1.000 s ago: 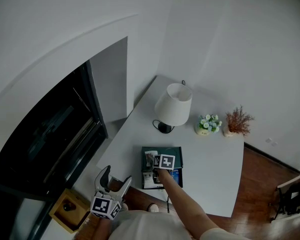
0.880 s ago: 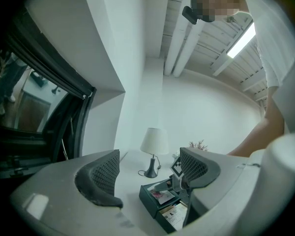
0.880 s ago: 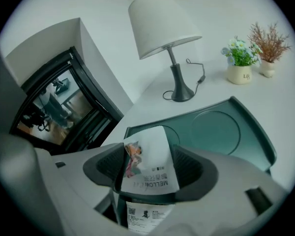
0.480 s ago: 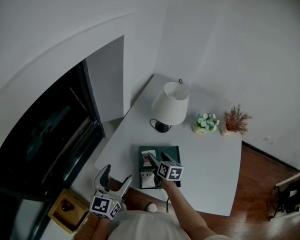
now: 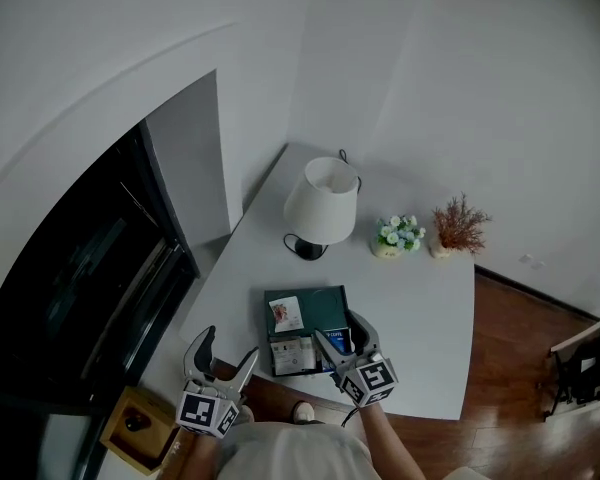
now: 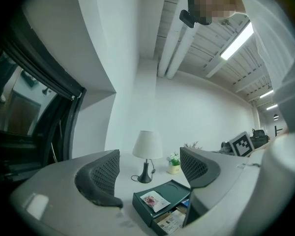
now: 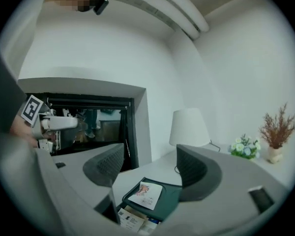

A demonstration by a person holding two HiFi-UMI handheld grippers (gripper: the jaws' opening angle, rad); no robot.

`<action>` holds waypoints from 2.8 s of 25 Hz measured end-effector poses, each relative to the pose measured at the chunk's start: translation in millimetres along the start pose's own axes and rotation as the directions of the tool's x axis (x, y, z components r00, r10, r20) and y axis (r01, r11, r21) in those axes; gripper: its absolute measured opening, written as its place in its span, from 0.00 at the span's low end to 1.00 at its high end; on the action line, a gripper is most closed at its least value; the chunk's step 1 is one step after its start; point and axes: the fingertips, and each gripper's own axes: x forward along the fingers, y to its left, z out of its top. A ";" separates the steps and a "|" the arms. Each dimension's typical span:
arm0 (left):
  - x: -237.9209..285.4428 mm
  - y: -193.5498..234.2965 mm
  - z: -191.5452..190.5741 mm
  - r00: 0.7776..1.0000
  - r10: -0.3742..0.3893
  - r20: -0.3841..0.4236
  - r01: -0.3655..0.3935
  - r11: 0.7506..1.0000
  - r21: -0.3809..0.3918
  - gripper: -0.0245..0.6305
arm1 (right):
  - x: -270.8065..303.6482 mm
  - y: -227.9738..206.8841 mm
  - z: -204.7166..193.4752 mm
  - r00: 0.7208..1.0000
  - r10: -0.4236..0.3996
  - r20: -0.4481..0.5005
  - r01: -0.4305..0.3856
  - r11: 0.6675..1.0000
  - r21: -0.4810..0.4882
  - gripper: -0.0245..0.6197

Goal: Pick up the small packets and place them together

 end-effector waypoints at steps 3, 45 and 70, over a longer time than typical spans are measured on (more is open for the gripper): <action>2.7 -1.1 -1.2 1.000 0.005 -0.013 -0.005 1.000 0.030 0.60 | -18.3 5.3 15.0 0.999 0.017 0.051 -0.015 0.999 -0.041 0.55; -27.1 10.8 -15.7 0.991 0.127 -0.047 -0.127 0.992 0.012 0.59 | 32.4 96.4 -260.0 0.411 0.213 -0.886 -0.767 0.606 -0.210 0.30; -9.9 -12.5 -16.1 0.996 0.045 -0.077 -0.044 0.999 0.014 0.59 | 41.0 -52.3 -165.5 0.468 0.148 -0.871 -0.750 0.588 -0.303 0.28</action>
